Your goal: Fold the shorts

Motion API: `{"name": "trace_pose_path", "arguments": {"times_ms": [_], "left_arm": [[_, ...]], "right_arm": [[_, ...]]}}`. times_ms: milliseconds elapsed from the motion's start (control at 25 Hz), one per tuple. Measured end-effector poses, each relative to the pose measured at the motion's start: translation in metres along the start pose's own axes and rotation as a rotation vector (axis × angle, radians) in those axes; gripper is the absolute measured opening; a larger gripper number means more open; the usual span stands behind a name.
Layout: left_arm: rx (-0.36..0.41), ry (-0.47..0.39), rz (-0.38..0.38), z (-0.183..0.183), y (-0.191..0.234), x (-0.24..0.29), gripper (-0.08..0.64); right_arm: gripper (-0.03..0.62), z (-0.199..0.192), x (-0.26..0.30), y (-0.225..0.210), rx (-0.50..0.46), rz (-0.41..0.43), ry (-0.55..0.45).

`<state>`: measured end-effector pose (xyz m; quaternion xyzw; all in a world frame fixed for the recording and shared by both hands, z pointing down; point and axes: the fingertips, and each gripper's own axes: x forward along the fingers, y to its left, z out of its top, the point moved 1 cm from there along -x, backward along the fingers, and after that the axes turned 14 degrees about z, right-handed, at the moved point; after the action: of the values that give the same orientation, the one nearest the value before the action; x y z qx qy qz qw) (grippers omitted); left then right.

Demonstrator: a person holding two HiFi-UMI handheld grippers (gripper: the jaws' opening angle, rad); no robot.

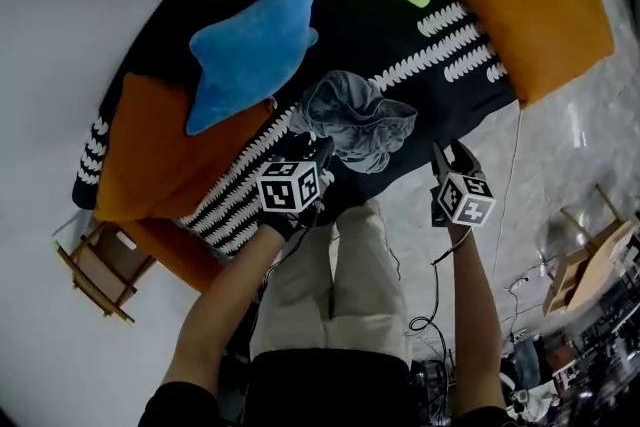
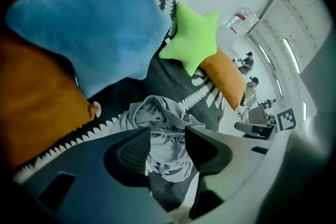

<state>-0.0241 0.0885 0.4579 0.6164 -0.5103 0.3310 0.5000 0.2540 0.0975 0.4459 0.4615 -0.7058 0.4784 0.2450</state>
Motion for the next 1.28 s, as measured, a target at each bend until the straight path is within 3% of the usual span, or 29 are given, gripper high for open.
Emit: {"name": "trace_pose_path", "arguments": {"times_ms": [120,240,480,560,760,920,1120,1280], "left_arm": [[-0.125,0.047,0.03,-0.01,-0.003,0.045,0.215],[-0.277,0.042,0.079,-0.013,0.005,0.07,0.162],[-0.444,0.033,0.053,-0.019,0.0,0.086,0.15],[-0.477,0.039,0.045,-0.022,0.002,0.091,0.149],[-0.448,0.015,0.024,-0.019,0.005,0.102,0.138],[-0.556,0.022,0.015,-0.022,-0.001,0.11,0.14],[-0.768,0.022,-0.036,-0.025,-0.003,0.099,0.155],[-0.82,0.027,-0.034,-0.034,0.0,0.103,0.155]], "right_arm": [[0.221,-0.005,0.018,0.004,0.035,0.02,0.016],[0.221,-0.008,0.024,0.008,0.062,0.036,0.018],[0.218,-0.01,0.024,0.001,0.09,0.038,0.048],[0.215,-0.013,0.03,0.001,0.082,0.041,0.064],[0.215,-0.028,0.034,0.0,0.06,0.056,0.102],[0.215,-0.038,0.026,-0.018,0.063,0.052,0.105],[0.212,-0.042,0.024,-0.015,0.069,0.055,0.105],[0.21,-0.045,0.026,-0.01,0.064,0.067,0.101]]}}
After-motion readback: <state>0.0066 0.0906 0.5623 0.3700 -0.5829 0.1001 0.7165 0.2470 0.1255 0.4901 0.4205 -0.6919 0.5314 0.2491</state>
